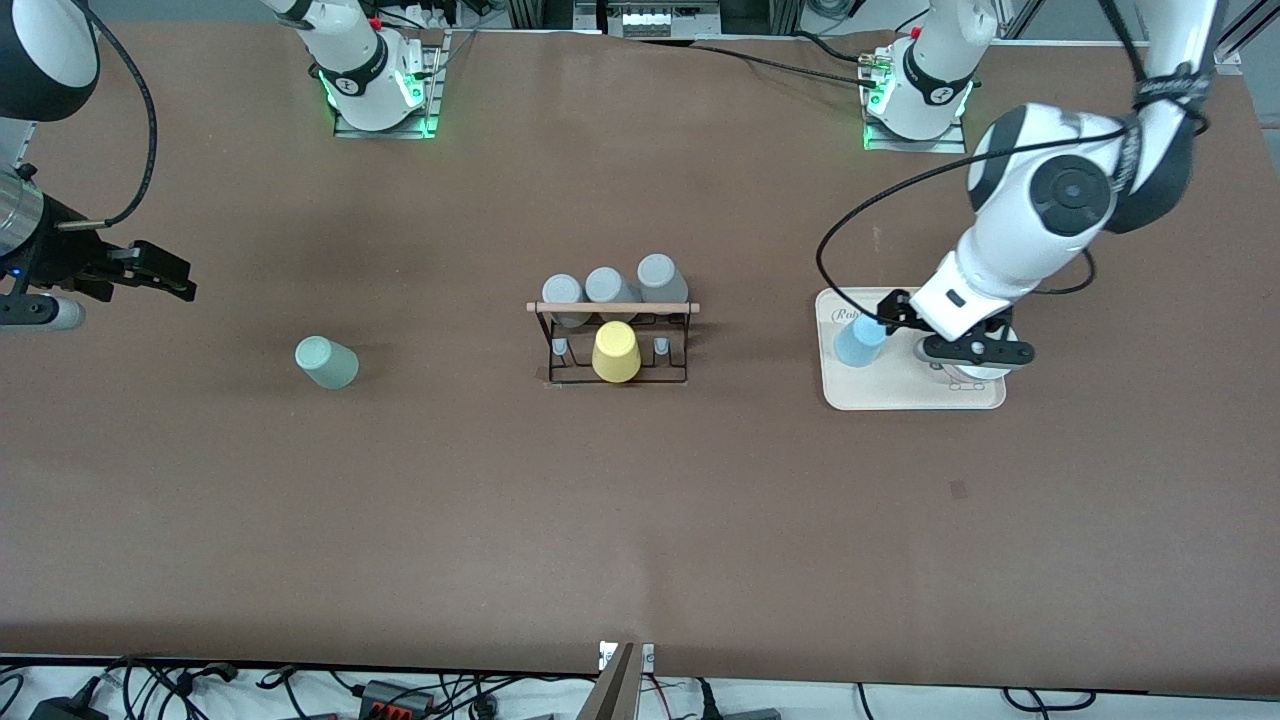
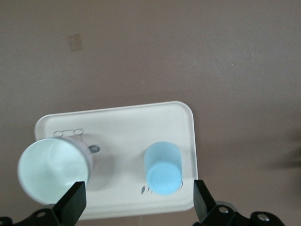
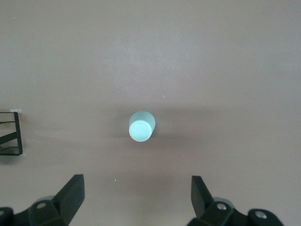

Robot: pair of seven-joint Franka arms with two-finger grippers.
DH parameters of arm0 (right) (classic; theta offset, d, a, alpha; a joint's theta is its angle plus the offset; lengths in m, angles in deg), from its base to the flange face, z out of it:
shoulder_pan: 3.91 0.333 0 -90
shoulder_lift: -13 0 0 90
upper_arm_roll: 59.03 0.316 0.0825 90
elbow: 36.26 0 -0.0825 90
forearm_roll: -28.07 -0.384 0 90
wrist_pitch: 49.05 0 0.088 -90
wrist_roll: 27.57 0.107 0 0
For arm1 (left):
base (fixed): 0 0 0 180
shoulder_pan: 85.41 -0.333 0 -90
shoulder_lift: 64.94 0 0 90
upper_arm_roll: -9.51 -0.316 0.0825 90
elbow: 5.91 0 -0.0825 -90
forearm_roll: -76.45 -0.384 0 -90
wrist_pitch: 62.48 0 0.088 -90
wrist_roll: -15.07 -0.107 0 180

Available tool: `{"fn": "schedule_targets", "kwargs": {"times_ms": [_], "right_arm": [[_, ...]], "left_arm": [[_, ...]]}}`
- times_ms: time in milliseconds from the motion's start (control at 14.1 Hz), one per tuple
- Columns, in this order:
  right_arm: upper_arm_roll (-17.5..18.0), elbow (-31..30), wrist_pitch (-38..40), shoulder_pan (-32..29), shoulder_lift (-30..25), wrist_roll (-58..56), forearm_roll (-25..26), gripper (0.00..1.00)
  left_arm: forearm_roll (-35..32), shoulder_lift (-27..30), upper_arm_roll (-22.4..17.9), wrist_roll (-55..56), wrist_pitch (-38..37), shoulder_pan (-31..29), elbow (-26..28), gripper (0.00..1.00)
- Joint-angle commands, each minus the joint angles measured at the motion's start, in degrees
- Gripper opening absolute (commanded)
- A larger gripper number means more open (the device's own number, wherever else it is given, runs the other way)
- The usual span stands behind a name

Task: Hang scattered cups on rack with three cups
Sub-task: 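Grasp the light blue cup with the left gripper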

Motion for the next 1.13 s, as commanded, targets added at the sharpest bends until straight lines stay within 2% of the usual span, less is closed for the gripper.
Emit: {"fn": "schedule_targets", "kwargs": {"times_ms": [0,212,1062], "right_arm": [[0.04,-0.36,-0.62,-0.11,-0.48,-0.11,-0.51,1.0],[0.04,-0.45,-1.23,-0.2,-0.48,-0.2,-0.51,1.0],[0.04,-1.24,-2.56,-0.46,0.04,-0.29,-0.51,1.0]], "left_arm": [[-1.03,-0.92,-0.02,1.0,10.77,-0.68,6.64,1.0],[-1.12,-5.06,-0.02,1.35,18.45,-0.68,8.68,1.0],[-1.12,-8.49,1.3,2.05,20.03,-0.16,11.32,1.0]]}}
